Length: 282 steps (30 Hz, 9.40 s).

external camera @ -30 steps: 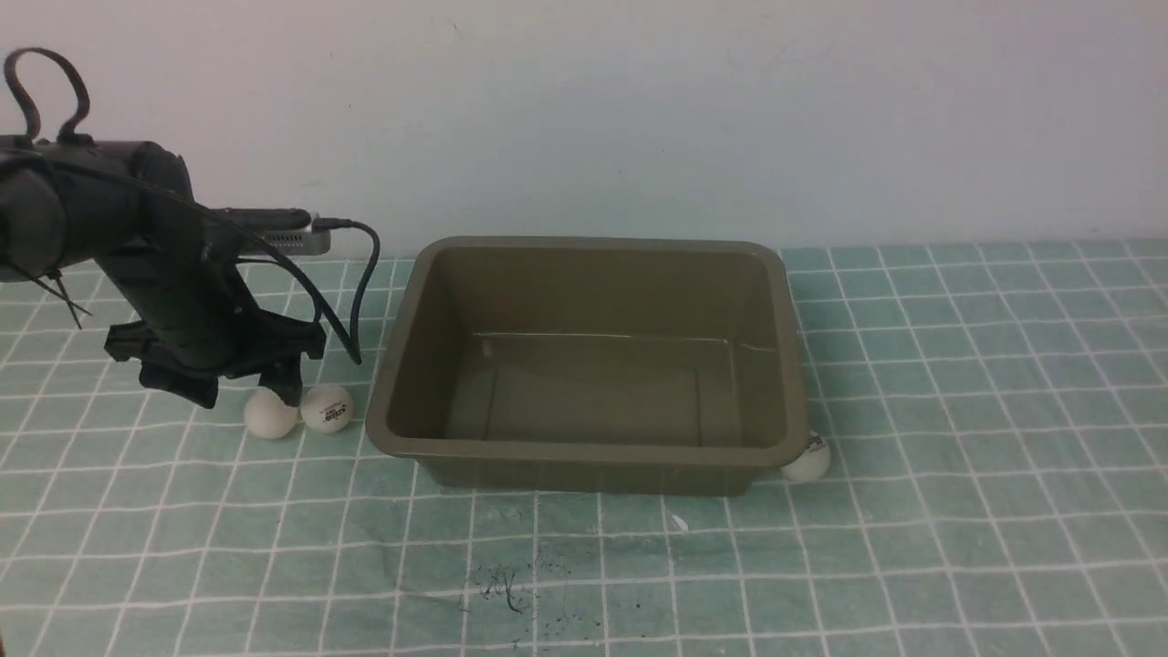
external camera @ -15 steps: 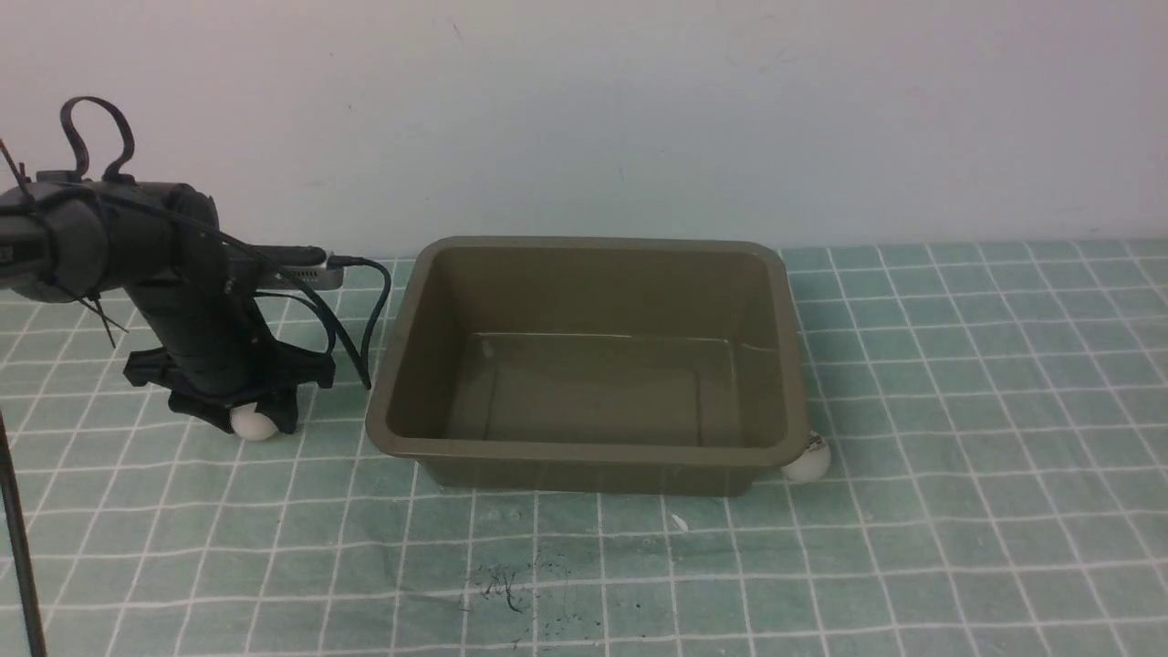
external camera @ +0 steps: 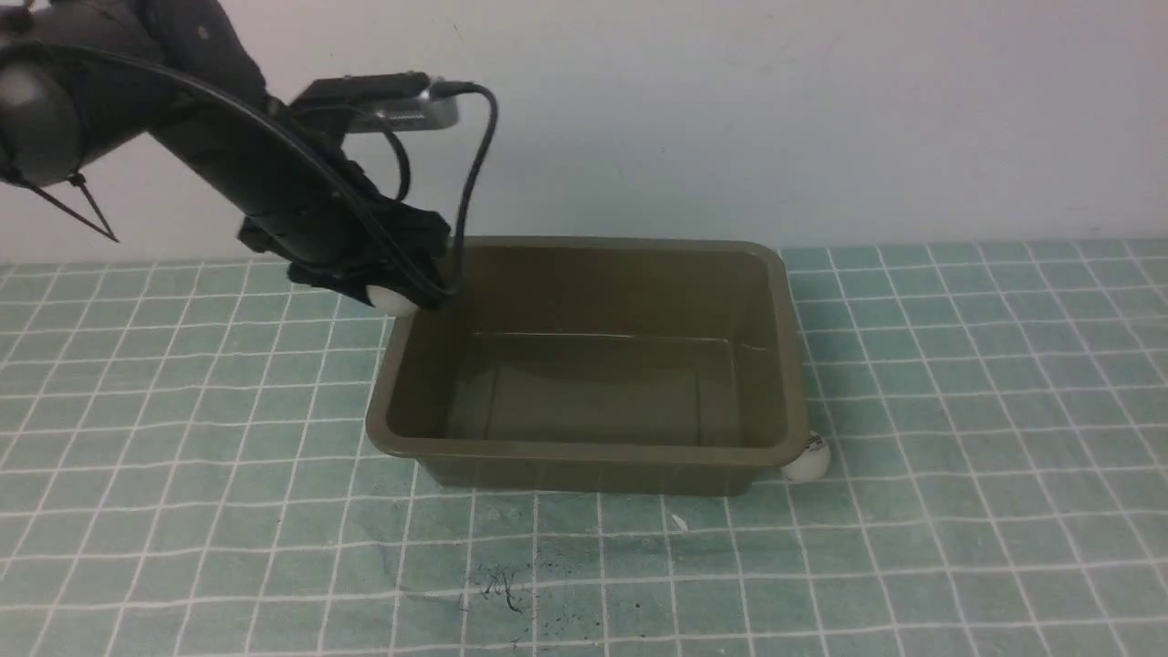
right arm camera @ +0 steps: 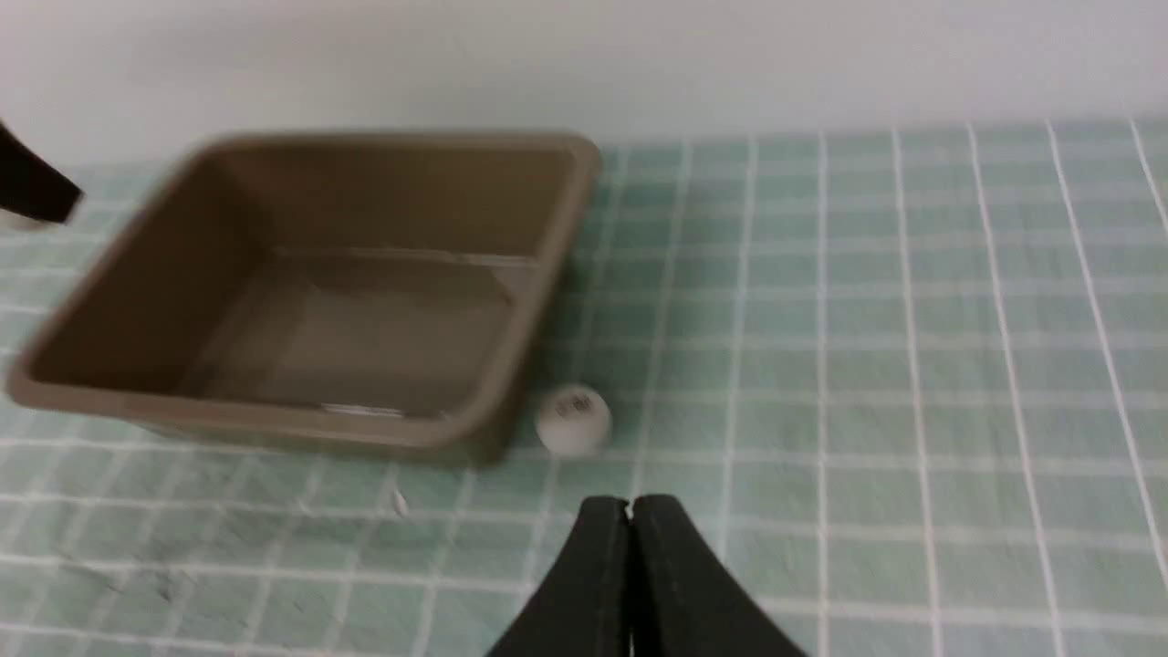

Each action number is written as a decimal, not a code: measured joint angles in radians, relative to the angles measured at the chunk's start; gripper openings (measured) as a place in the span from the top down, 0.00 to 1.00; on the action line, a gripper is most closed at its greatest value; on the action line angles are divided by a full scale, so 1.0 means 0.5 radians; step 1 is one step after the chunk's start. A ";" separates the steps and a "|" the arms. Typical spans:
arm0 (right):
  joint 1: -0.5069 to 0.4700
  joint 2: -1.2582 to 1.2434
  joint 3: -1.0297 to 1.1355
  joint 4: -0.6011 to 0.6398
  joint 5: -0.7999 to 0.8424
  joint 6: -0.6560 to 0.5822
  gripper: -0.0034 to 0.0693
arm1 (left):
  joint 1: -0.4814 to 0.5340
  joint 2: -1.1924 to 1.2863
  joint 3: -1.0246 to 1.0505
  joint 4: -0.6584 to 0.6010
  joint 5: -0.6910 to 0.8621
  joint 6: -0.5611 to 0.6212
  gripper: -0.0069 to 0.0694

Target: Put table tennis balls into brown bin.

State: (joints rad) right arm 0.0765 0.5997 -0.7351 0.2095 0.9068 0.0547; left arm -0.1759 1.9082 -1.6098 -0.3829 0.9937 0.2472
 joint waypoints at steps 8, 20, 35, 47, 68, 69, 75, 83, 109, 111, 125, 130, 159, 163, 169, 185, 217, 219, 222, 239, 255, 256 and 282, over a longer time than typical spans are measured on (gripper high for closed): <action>0.000 0.922 -0.277 -0.002 0.111 -0.074 0.94 | -0.094 0.118 -0.046 -0.003 0.035 -0.050 0.27; 0.112 1.871 -0.538 0.249 -0.258 -0.494 0.55 | 0.306 0.143 -0.165 0.191 0.131 -0.128 0.91; 0.312 2.525 -0.807 0.398 -0.483 -0.501 0.25 | 0.349 0.384 -0.165 0.196 0.138 -0.109 0.92; 0.312 2.682 -0.821 0.531 -0.564 -0.553 0.40 | 0.349 0.391 -0.166 0.174 0.132 -0.064 0.91; 0.385 2.170 -1.108 0.448 -0.364 -0.553 0.46 | 0.113 0.473 -0.169 -0.069 0.416 0.143 0.91; 0.385 2.201 -1.132 0.448 -0.344 -0.553 0.46 | 0.110 0.466 -0.169 -0.069 0.416 0.143 0.91; 0.389 2.334 -1.218 0.458 -0.263 -0.517 0.33 | 0.128 0.388 -0.175 -0.016 0.417 0.137 0.91; 0.389 2.274 -1.428 0.404 0.043 -0.487 0.09 | 0.130 0.400 -0.177 0.110 0.302 0.146 0.68; 0.389 0.409 -1.324 -0.064 0.364 -0.166 0.81 | 0.158 0.200 -0.357 0.134 0.211 0.070 0.47; 0.389 0.180 -1.104 -0.149 0.290 -0.069 0.92 | 0.118 0.069 -0.375 -0.069 0.199 0.177 0.47; 0.389 -1.052 0.196 -0.771 -0.782 0.434 0.97 | -0.189 0.290 -0.373 -0.166 0.101 0.286 0.26; 0.389 -1.228 0.331 -0.932 -0.901 0.573 0.97 | -0.176 0.245 -0.406 -0.156 0.152 0.122 0.24; 0.389 -1.238 0.350 -0.958 -0.925 0.646 0.97 | -0.123 -2.864 1.761 -0.188 -0.963 0.132 0.92; 0.389 -1.238 0.350 -0.958 -0.927 0.646 0.97 | -0.123 -3.041 1.931 -0.233 -0.963 0.132 0.92; 0.389 -1.238 0.350 -0.958 -0.927 0.646 0.97 | -0.123 -3.228 2.042 -0.217 -0.969 0.157 0.92; 0.389 -1.238 0.350 -0.959 -0.927 0.646 0.97 | 0.082 -3.520 2.675 0.431 -1.325 -0.086 0.92; 0.389 -1.238 0.352 -0.962 -0.926 0.646 0.97 | 0.374 -3.838 3.274 0.568 -1.253 -0.231 0.92; 0.389 -1.238 0.352 -0.962 -0.926 0.646 0.97 | 0.374 -3.838 3.274 0.568 -1.253 -0.231 0.92; 0.389 -1.238 0.352 -0.976 -0.921 0.646 0.97 | 0.374 -3.838 3.274 0.568 -1.253 -0.231 0.92; 0.032 -1.238 1.468 -0.914 -1.039 0.478 0.97 | 0.374 -3.838 3.274 0.568 -1.253 -0.231 0.92; -0.036 -1.236 1.513 -0.912 -1.054 0.448 0.97 | 0.374 -3.838 3.274 0.570 -1.252 -0.231 0.92; -0.036 -1.236 1.513 -0.912 -1.054 0.448 0.97 | 0.374 -3.838 3.274 0.570 -1.252 -0.231 0.92; -0.036 -1.236 1.513 -0.912 -1.054 0.448 0.97 | 0.374 -3.838 3.274 0.570 -1.252 -0.231 0.92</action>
State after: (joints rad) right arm 0.0587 -0.0183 0.0214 -0.2466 0.3796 0.2787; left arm 0.0110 -0.0107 0.0273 -0.0979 0.3679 0.1317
